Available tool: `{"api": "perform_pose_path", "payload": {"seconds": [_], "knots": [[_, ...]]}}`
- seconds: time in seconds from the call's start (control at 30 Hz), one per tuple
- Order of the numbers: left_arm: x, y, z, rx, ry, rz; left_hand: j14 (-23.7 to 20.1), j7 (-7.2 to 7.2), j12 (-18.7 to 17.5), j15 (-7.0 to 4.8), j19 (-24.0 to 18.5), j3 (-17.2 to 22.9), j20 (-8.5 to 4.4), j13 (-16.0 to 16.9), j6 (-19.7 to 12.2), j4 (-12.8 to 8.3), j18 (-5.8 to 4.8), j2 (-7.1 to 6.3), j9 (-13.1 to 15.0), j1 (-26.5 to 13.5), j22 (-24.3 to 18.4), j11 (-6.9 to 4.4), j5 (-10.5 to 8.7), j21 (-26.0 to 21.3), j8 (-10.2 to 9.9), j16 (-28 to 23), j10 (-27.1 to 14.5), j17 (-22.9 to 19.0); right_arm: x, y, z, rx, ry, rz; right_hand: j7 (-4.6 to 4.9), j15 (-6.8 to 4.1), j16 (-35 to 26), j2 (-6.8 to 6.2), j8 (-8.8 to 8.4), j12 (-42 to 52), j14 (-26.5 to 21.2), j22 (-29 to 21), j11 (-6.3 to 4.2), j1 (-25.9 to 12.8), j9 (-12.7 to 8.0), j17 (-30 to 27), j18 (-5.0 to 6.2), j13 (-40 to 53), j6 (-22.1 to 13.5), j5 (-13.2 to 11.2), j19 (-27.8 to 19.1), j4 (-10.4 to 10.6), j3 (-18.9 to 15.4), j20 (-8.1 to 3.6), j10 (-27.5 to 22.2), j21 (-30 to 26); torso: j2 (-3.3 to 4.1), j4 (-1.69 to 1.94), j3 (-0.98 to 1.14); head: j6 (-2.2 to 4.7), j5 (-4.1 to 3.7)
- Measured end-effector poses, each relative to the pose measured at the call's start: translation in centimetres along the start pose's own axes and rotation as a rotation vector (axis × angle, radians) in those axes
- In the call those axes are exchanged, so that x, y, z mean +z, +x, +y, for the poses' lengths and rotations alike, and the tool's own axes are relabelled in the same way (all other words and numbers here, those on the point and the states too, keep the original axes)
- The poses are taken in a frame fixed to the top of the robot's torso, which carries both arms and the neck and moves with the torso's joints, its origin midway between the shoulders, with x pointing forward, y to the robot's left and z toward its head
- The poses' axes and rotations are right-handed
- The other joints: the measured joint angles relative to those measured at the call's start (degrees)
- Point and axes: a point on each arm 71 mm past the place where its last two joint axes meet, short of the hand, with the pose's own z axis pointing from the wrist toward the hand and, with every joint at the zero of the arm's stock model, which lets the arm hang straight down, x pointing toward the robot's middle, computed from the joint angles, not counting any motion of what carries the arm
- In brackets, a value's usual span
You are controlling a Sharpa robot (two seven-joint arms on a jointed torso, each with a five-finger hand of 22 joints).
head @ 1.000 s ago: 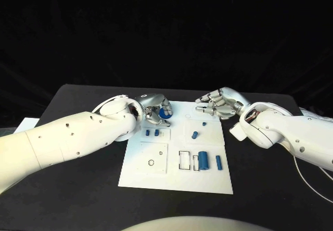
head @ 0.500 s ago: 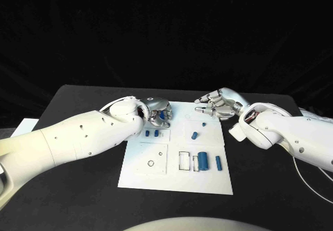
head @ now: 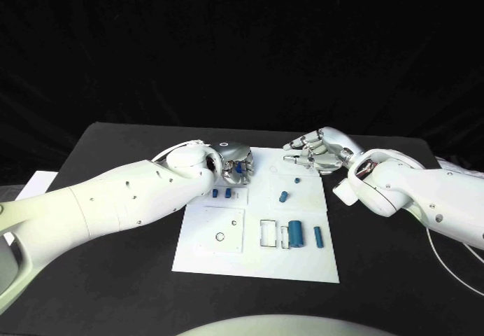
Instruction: Assemble the parts on the task board
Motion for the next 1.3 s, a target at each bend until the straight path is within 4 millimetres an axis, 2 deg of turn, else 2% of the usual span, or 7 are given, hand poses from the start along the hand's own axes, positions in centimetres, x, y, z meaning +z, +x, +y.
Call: {"api": "perform_pose_path", "payload": {"seconds": [0.03,0.07,0.13,0.3,0.6,1.17,1.3], "knots": [[0.0,0.02,0.04,0.0,-0.002,0.003,0.0,0.0,-0.22,0.0,0.18,0.0,0.18,0.0,0.0,0.0,-0.01,0.01,-0.04,0.01,0.26,-0.01,0.0,0.21,0.0,0.0,0.01,0.01,0.0,0.0,0.0,0.0,0.0,0.0,0.0,0.0,0.0,0.0,0.0,0.0,0.0,0.0,0.0,0.0,0.0,0.0,0.0,0.0,0.0,0.0,0.0,0.0,0.0,0.0,0.0,0.0,-0.01,0.01,0.01,-0.03,0.01],[0.0,0.05,0.06,0.001,-0.004,0.006,0.0,0.0,-0.32,0.0,0.26,0.11,0.13,-0.05,0.0,-0.11,-0.58,0.01,-0.08,0.01,0.46,-0.01,0.0,0.46,0.0,0.0,0.01,0.01,0.01,0.01,0.01,0.0,0.0,0.0,0.0,0.0,0.0,0.0,0.0,0.0,0.0,0.0,0.0,0.0,0.0,0.0,0.0,0.0,0.0,0.0,0.0,0.0,0.0,0.0,0.0,0.0,-0.01,0.02,0.01,-0.04,0.01],[0.0,0.1,0.12,0.002,-0.009,0.013,0.0,0.2,-0.32,0.0,0.4,0.33,-0.01,-0.09,0.2,-0.02,-0.9,0.01,-0.11,0.01,0.94,-0.03,0.0,1.11,0.0,0.33,0.44,0.11,0.01,0.02,0.01,0.0,0.0,0.001,0.0,0.0,0.0,0.0,0.0,0.0,0.0,0.0,0.0,0.0,0.0,0.0,0.0,0.0,0.0,0.0,0.0,0.0,0.0,0.0,0.01,0.0,-0.02,0.02,0.01,-0.12,0.01],[0.01,0.24,0.16,0.006,-0.019,0.032,0.0,0.21,-0.41,0.0,0.4,0.48,0.0,-0.16,0.6,-0.17,-0.9,-0.24,-0.18,-0.24,1.39,-0.11,0.0,1.32,-0.22,0.33,0.52,0.11,0.02,0.04,0.02,0.0,0.0,0.002,0.0,0.0,0.0,0.0,0.0,0.0,0.0,0.0,0.01,0.0,-0.01,0.0,0.0,0.0,-0.01,0.0,0.0,0.0,0.0,0.0,0.01,0.0,-0.02,0.02,-0.01,-0.2,-0.09],[-0.08,0.37,0.2,0.01,-0.031,0.049,0.0,0.21,-1.66,0.0,0.4,0.48,-0.01,-0.51,0.6,-0.17,-0.9,-1.15,-0.57,-1.15,1.6,0.4,0.0,1.32,-0.94,0.33,0.41,-0.95,0.04,0.04,0.0,0.001,0.0,0.002,-0.01,0.0,0.0,0.0,0.0,0.0,0.0,0.0,0.03,0.0,-0.01,-0.01,0.0,0.0,-0.01,0.0,0.0,0.0,0.0,0.0,0.04,0.0,-0.04,0.03,-0.01,-0.42,-0.25],[-0.03,0.36,0.21,0.01,-0.043,0.05,0.2,0.21,-2.01,0.21,0.6,1.14,0.2,-0.59,0.6,-0.78,-0.91,-1.21,-0.92,-1.2,2.14,0.6,0.0,1.98,-1.56,0.33,0.21,-1.17,0.05,0.07,0.03,0.001,0.0,0.003,-0.02,0.0,0.0,0.0,0.0,0.0,0.0,0.0,0.04,0.0,0.03,0.04,-0.01,0.01,-0.02,0.0,0.0,0.0,0.0,0.0,0.04,0.0,-0.01,-0.02,0.02,-0.6,-0.37],[0.08,0.37,0.18,0.009,-0.044,0.048,0.2,0.43,-2.01,0.21,0.6,2.15,0.21,-0.54,0.83,-1.18,-0.91,-1.1,-0.97,-1.09,2.58,0.17,0.0,2.43,-1.56,0.33,1.46,-1.27,0.06,0.09,0.04,0.001,-0.001,0.004,-0.02,0.0,0.0,0.0,0.0,0.0,0.0,0.0,0.04,0.0,0.03,0.04,0.0,0.01,-0.02,0.0,0.01,0.0,0.0,0.0,0.05,0.0,0.02,-0.01,0.05,-0.58,-0.42]]}}
